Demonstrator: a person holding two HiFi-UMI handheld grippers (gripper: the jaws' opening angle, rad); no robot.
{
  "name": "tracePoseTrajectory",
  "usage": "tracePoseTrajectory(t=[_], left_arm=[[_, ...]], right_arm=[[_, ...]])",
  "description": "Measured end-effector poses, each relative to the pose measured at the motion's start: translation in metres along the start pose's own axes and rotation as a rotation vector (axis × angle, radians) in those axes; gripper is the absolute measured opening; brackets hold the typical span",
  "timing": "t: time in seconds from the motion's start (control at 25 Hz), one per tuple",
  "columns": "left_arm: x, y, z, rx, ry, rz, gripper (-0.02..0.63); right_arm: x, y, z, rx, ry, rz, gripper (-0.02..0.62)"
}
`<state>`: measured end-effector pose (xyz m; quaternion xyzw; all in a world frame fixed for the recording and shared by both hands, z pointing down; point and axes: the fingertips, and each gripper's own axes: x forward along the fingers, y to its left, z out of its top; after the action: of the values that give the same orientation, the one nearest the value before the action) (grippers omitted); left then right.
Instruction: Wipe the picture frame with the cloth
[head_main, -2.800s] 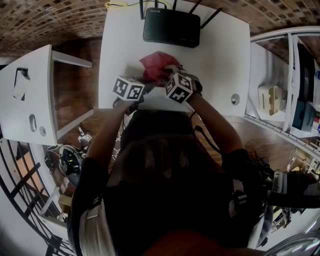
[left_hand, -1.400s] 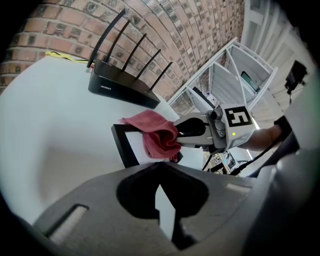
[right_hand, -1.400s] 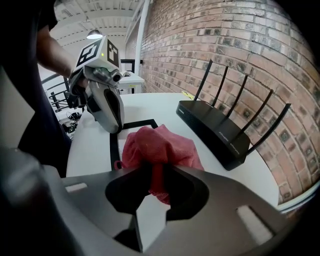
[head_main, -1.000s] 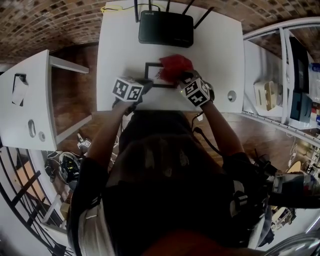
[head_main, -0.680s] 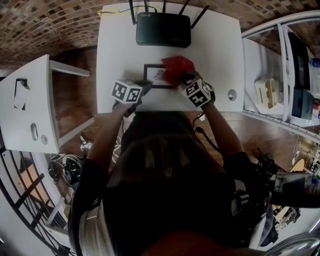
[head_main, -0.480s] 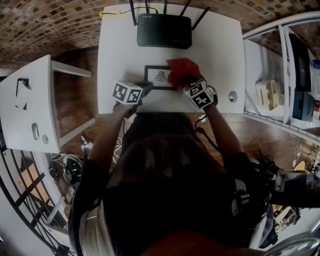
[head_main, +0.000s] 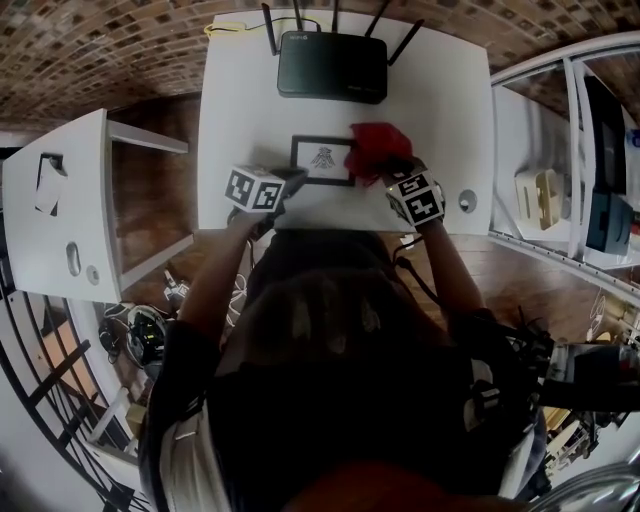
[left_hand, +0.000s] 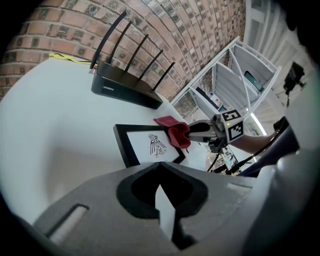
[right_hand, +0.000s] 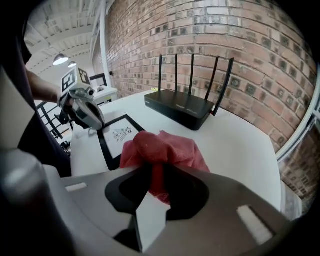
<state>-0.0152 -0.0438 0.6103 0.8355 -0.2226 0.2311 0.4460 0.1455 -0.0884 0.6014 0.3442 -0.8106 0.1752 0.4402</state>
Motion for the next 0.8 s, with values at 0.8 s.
tracePoseTrajectory(t=[0.8], left_arm=[[-0.001, 0.000, 0.003, -0.043, -0.050, -0.003, 0.002]], right_arm=[[-0.058, 0.082, 0.193, -0.105, -0.473, 0.287, 0.081]])
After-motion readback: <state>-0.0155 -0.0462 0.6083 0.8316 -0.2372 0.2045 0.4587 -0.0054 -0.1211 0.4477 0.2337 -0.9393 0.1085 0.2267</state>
